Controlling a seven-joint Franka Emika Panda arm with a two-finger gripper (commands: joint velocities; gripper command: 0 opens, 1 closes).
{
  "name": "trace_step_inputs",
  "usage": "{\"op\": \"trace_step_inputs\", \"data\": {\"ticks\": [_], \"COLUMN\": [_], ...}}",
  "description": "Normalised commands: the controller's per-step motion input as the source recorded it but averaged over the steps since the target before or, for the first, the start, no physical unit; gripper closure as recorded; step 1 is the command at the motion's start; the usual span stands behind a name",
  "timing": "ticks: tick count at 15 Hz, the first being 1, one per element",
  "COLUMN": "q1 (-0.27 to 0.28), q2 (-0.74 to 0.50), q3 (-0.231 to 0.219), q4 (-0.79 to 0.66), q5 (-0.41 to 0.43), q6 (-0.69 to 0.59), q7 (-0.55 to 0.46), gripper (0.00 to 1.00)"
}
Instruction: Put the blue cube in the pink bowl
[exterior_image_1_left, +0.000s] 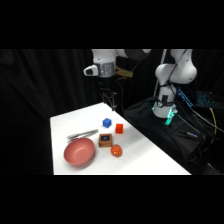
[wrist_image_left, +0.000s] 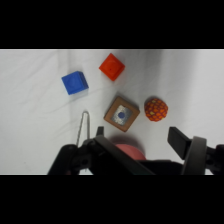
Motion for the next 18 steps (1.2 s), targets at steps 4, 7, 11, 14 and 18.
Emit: {"op": "trace_step_inputs", "data": {"ticks": [4,7,11,14,18], "q1": [-0.015,-0.048,-0.080,-0.096,-0.128], "q2": [-0.05,-0.12,-0.14,-0.14,-0.13], "q3": [0.003,-0.033,-0.065,-0.073,-0.103], "q4": [-0.04,-0.09,-0.10,-0.12,-0.15], "q5": [-0.009,-0.047,0.001,-0.007,-0.006], "q6": [0.09,0.15,0.17,0.19,0.21], "q7": [-0.08,-0.26,-0.39,-0.37,-0.43], "gripper": [0.00,0.00,0.00,0.00,0.00]}}
